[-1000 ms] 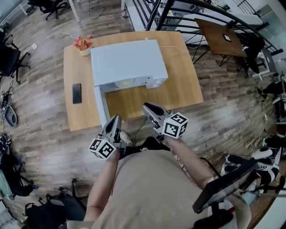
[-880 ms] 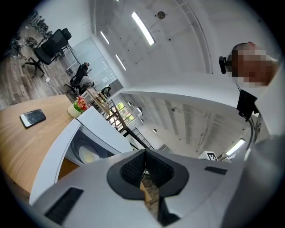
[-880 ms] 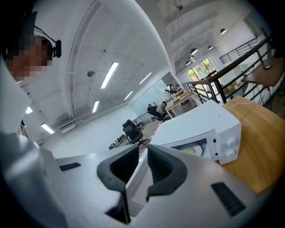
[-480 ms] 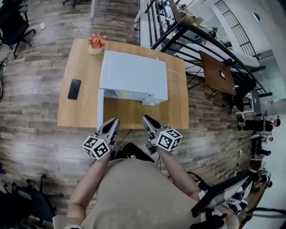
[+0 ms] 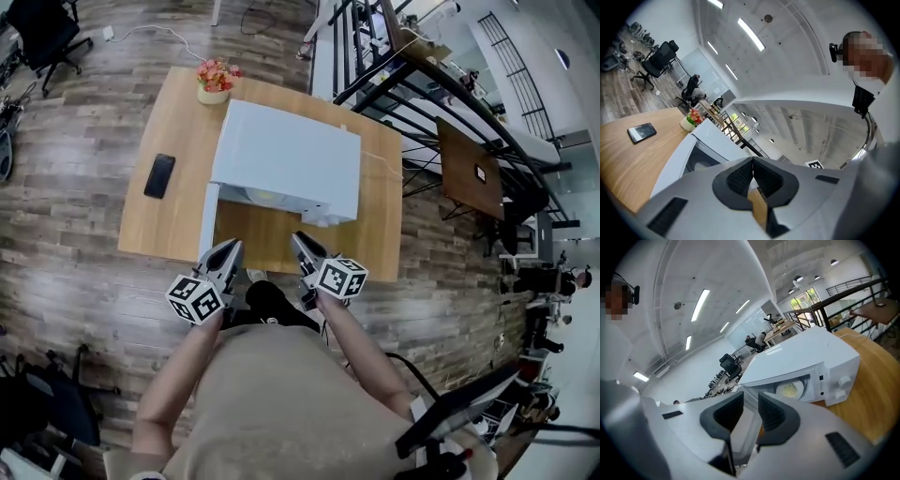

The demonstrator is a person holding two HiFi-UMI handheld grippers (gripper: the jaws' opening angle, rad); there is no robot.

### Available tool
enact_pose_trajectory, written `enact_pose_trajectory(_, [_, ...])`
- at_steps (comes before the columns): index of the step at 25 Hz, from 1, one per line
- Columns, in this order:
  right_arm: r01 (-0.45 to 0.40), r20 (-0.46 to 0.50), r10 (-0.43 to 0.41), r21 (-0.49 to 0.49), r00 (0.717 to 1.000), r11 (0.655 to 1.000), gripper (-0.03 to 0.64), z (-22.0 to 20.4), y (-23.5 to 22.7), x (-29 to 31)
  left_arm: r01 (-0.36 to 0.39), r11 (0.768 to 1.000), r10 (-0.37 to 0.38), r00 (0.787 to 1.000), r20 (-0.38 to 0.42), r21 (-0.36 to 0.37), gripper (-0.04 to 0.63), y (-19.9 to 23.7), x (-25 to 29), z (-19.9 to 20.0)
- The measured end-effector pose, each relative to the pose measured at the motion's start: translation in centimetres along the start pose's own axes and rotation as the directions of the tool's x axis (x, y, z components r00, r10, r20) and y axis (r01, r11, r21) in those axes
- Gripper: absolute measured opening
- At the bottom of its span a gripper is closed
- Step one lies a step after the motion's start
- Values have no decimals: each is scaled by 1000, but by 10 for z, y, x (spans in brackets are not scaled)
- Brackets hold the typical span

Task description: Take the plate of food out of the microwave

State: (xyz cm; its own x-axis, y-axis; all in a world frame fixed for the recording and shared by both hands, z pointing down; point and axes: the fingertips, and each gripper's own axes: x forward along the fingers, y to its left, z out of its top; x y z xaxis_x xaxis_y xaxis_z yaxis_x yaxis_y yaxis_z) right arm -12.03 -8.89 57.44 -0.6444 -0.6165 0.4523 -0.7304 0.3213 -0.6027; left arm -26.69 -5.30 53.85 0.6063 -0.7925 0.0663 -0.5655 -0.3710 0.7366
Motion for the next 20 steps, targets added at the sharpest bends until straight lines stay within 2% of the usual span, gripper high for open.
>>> enact_pose_trajectory(3, [6, -33, -4, 55, 999, 998, 78, -3, -26, 25, -53, 998, 54, 999, -6, 24, 5, 6, 10, 3])
enact_pose_trajectory(6, [2, -38, 3, 133, 999, 991, 181, -6, -53, 46, -89, 996, 90, 996, -11, 22, 5, 4, 20, 3])
enact_pose_trajectory(10, [78, -29, -74, 235, 997, 969, 186, -19, -99, 78, -135, 990, 137, 990, -38, 38, 5, 7, 33, 0])
enact_pose_trajectory(16, [209, -80, -193, 373, 978, 904, 186, -59, -157, 130, -246, 966, 251, 966, -60, 76, 6, 23, 43, -7])
enact_pose_trajectory(20, [250, -93, -234, 454, 968, 855, 186, -74, -185, 159, -298, 950, 304, 951, -62, 92, 6, 26, 51, -14])
